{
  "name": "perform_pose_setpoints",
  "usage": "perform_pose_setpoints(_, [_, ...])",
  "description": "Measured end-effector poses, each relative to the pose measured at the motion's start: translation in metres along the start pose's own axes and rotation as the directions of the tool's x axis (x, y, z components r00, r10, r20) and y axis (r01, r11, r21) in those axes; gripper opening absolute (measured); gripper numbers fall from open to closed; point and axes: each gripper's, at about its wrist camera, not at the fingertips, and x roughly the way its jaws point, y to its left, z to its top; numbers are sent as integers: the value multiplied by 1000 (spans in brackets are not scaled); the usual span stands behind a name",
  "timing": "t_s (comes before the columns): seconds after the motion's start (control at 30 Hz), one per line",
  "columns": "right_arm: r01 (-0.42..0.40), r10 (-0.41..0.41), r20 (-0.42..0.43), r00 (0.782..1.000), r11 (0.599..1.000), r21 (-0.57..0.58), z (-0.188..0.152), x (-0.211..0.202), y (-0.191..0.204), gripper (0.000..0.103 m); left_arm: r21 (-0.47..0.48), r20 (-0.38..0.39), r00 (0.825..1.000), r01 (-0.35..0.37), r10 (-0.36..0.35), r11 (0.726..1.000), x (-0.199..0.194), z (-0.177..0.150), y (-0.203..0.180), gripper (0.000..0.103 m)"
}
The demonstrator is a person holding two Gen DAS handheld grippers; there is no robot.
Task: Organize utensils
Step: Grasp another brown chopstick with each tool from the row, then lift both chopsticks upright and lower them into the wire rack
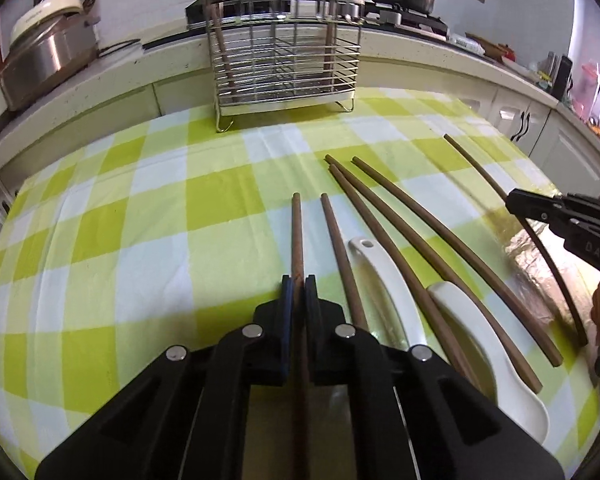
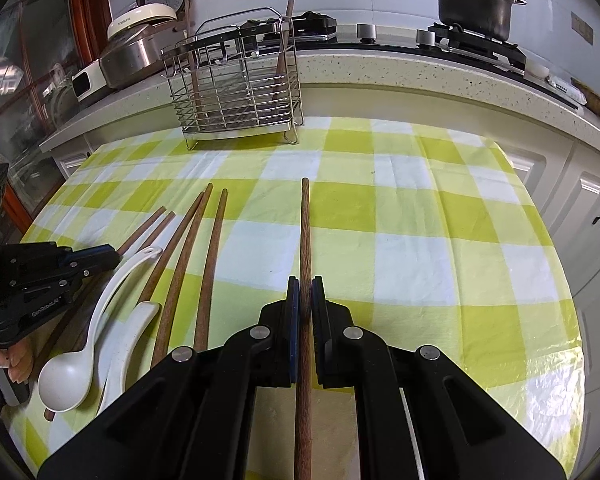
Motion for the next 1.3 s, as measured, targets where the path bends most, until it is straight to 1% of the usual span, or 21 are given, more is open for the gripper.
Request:
perform_pose_setpoints(0.2, [-5, 5, 13, 1000, 1000, 11, -1, -4, 0, 9, -44, 27, 1000, -7, 8, 999, -13, -6, 13, 6])
perform_pose_setpoints(0.4, [-19, 18, 54, 998, 1000, 18, 7, -20, 3, 9, -43, 78, 997, -3, 6, 999, -42, 1, 18, 6])
perform_pose_setpoints(0.6, [-30, 29, 108, 994, 999, 14, 24, -41, 6, 9, -52, 156, 988, 13, -5, 999, -80, 15, 25, 6])
perform_pose_setpoints(0.83, [-22, 24, 154, 988, 1000, -17, 36, -64, 18, 9, -57, 215, 977, 10, 2, 998, -112, 21, 29, 6])
perform_pose_setpoints(0.93, [-17, 21, 175, 984, 1000, -24, 40, -73, 22, 9, -53, 257, 966, 7, 6, 999, -131, 23, 27, 6])
perform_pose_setpoints(1.13, [-13, 23, 214, 977, 999, -51, 51, -88, 33, 9, -77, 329, 944, 0, 26, 997, -153, 28, 25, 6])
perform_pose_setpoints(1.3, [10, 9, 288, 958, 998, -66, 67, -106, 45, 9, -88, 390, 919, -20, 53, 996, -167, 35, 19, 6])
